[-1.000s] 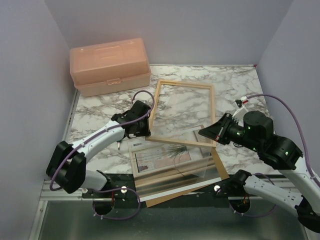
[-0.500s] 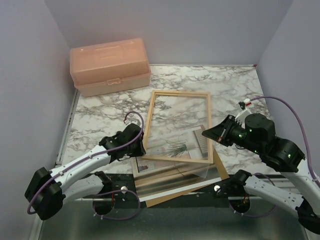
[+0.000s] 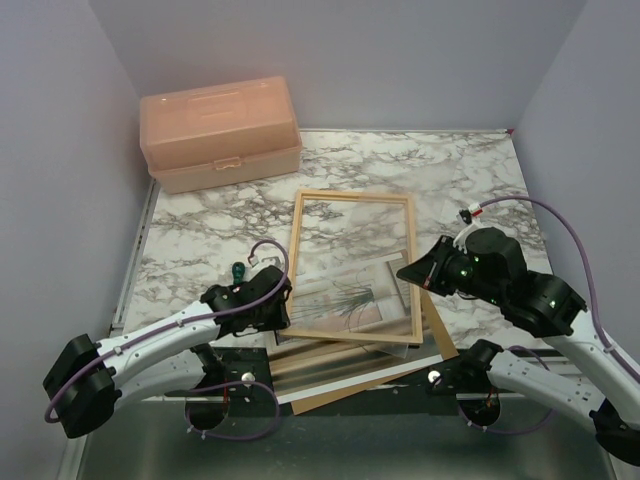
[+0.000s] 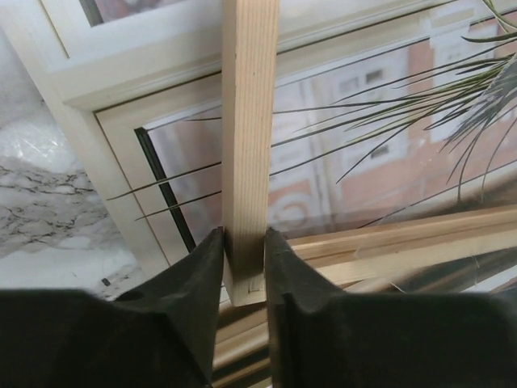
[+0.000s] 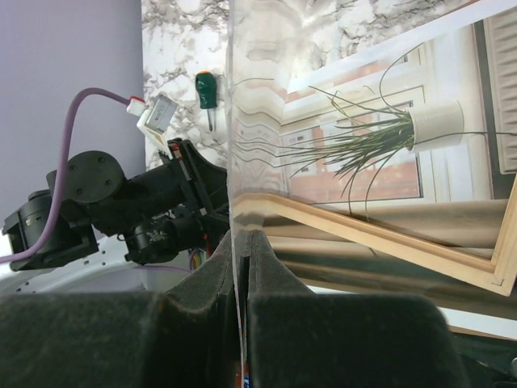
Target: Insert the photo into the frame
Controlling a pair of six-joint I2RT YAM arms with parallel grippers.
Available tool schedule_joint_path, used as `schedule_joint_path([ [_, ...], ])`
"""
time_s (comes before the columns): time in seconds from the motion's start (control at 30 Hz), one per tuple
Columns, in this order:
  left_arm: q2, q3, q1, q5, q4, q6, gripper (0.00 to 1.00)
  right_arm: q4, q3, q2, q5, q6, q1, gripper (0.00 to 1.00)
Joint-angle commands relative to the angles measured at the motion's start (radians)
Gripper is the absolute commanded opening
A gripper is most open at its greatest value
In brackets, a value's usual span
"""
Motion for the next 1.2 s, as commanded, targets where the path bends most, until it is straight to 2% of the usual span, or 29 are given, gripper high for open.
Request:
schedule_joint_path([
  [0.0,-0.009,-0.004,-0.018,-0.023,-0.039,-0.055,0.37,0.058,-0.024,0.010,-0.006,-0.029,0.006,0.00],
  [0.17,-0.058,-0.025,-0.018,-0.019,-0.042,-0.053,0.73,0.082,-0.050,0.028,-0.025,-0.042,0.006,0.00],
  [0.2,-0.069,-0.030,-0.018,-0.020,-0.044,-0.053,0.75,0.085,-0.050,0.033,-0.028,-0.047,0.005,0.00],
  [0.5,-0.136,-0.052,-0.017,-0.037,-0.065,-0.047,0.74,0.103,-0.006,0.140,-0.039,-0.099,0.006,0.00],
  [0.7,-0.150,-0.050,0.003,-0.041,-0.077,-0.051,0.73,0.158,0.045,0.300,-0.140,-0.148,0.006,0.00],
  [0.97,-0.192,-0.055,0.051,-0.002,-0.066,-0.043,0.73,0.154,0.193,0.448,-0.160,-0.257,-0.002,0.00],
  [1.17,-0.217,-0.069,0.127,0.036,-0.061,-0.017,0.71,0.149,0.250,0.521,-0.371,-0.346,-0.121,0.00],
])
